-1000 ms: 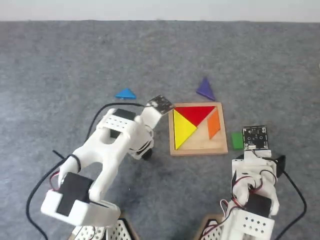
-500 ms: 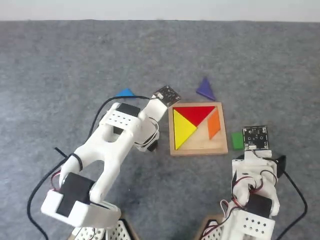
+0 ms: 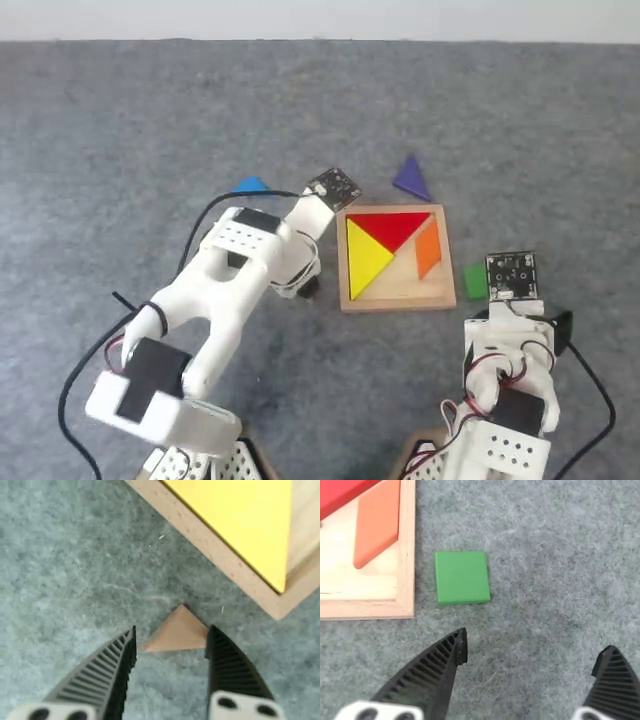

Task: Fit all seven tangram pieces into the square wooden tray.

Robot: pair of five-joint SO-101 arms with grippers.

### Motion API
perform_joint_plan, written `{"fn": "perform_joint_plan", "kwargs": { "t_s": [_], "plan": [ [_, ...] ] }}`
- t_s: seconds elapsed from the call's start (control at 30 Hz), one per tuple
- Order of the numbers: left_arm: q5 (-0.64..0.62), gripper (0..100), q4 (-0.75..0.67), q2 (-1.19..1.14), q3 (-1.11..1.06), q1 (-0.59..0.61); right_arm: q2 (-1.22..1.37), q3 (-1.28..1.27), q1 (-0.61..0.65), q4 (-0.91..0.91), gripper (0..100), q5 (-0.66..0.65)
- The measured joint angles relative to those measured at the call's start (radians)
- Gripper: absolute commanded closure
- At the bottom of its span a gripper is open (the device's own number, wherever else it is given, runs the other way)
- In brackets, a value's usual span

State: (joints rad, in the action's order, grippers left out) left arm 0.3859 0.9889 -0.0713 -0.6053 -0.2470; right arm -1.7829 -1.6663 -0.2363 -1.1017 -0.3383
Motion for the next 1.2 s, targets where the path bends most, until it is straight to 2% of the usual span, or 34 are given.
{"fn": "perform_joint_plan", "kwargs": {
  "t_s": [0.13,0.33,0.73,1.07,1.2],
  "plan": [
    [0.002,77,0.084,-0.117,0.089,0.0,0.0,0.0,0.0,0.0,60.8,0.0],
    [0.002,83,0.161,-0.187,0.178,-0.006,0.0,0.0,0.0,0.0,60.8,0.0],
    [0.006,99,0.157,-0.203,0.21,-0.014,0.0,0.0,0.0,0.0,60.8,0.0],
    [0.002,99,0.14,-0.209,0.226,-0.009,0.0,0.0,0.0,0.0,60.8,0.0],
    [0.002,99,0.138,-0.19,0.249,0.032,0.0,0.0,0.0,0.0,60.8,0.0]
  ]
}}
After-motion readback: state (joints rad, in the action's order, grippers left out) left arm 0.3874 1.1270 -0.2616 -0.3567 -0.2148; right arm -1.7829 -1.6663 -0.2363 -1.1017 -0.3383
